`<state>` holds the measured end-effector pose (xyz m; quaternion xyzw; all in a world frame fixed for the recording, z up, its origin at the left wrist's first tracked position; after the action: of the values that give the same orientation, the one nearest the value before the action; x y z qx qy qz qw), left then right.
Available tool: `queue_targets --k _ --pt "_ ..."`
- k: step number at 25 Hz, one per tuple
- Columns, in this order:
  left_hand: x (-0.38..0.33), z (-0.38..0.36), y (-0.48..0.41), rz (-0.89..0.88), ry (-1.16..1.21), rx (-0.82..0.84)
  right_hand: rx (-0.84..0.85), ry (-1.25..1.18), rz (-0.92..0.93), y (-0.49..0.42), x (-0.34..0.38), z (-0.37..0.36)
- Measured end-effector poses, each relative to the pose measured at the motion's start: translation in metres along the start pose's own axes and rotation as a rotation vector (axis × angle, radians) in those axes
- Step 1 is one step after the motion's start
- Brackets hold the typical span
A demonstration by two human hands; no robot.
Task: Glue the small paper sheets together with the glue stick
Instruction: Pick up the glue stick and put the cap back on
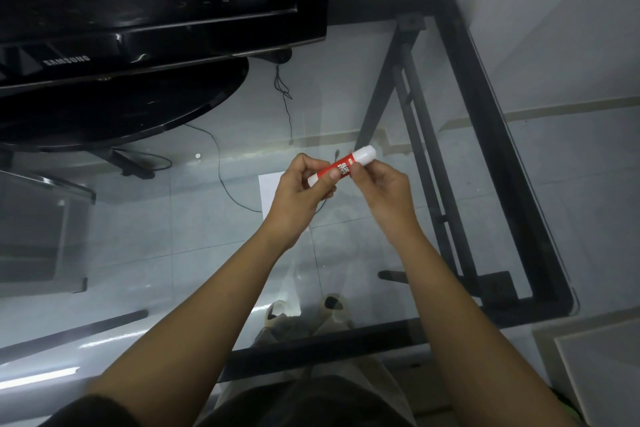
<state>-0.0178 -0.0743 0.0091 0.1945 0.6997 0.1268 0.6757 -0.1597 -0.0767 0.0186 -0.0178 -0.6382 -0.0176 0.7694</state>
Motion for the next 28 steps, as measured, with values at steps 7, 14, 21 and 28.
queue_targets --k 7,14,21,28 --pt "0.022 -0.003 0.000 0.232 0.122 0.063 -0.071 -0.096 -0.059 0.000 -0.004 0.008" --pt "0.003 0.005 0.011 -0.016 -0.124 0.006 -0.134 -0.025 -0.086 0.003 -0.006 0.016" --pt "-0.047 -0.002 0.045 -0.638 -0.714 -0.337 -0.100 -0.028 -0.070 -0.001 0.005 0.008" --pt "-0.001 0.012 0.015 0.006 0.043 0.057 -0.062 -0.094 -0.046 0.000 0.011 0.008"
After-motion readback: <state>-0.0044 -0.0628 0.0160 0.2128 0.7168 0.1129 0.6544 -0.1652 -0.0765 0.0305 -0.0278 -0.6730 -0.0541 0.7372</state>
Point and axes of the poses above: each hand's wrist, its own y-axis away from the middle knuckle, its own z-axis out of the back of the hand, x = y × z, the point moved 9 cm from there along -y, towards the middle knuckle, and after that the axes turned 10 degrees about z, right-handed, at the moved point
